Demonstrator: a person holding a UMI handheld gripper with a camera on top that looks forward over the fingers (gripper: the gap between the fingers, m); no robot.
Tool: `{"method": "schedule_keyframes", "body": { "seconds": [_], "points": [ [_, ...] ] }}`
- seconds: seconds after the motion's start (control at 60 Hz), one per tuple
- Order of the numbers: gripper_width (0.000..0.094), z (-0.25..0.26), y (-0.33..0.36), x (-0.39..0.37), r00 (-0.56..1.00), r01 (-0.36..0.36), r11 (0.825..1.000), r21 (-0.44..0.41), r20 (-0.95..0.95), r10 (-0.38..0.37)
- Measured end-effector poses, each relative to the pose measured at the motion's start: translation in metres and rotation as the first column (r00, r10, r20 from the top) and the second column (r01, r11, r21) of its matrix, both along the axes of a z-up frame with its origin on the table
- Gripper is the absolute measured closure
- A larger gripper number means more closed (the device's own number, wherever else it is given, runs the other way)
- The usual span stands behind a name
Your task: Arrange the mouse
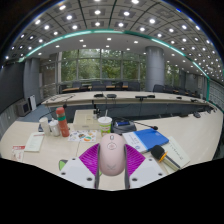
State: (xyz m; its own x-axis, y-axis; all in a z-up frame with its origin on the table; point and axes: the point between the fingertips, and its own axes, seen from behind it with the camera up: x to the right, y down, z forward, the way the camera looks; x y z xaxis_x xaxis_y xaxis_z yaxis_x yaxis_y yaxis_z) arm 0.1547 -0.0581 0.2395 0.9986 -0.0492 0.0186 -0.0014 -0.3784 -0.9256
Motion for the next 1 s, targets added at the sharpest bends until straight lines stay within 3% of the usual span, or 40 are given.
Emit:
{"method": "schedule_keyframes", "body": {
  "seconds": [0.117, 0.25, 0.417, 0.533, 0.583, 0.683, 1.0],
  "points": [
    [0.0604, -0.049, 0.019, -0.083, 0.996, -0.084, 0.994, -0.066, -0.012, 0.083],
    [0.0602, -0.136, 0.030, -0.144, 0.988, -0.148, 0.972, -0.184, -0.058, 0.140],
    [0.0590, -0.216, 0.035, -0.162, 0.990, -0.136, 0.950, -0.280, -0.062, 0.124],
    [0.0489, -0.249, 0.030, -0.167, 0.986, -0.160, 0.933, -0.322, -0.097, 0.136],
    [0.0437, -0.246, 0.031, -0.165, 0.986, -0.159, 0.942, -0.297, -0.101, 0.134],
    [0.0078, -0.233, 0.016, -0.157, 0.989, -0.145, 0.936, -0.319, -0.084, 0.125],
    [0.0083, -0.078, -0.102, -0.151, 0.995, -0.091, 0.970, -0.224, -0.055, 0.080]
  ]
}}
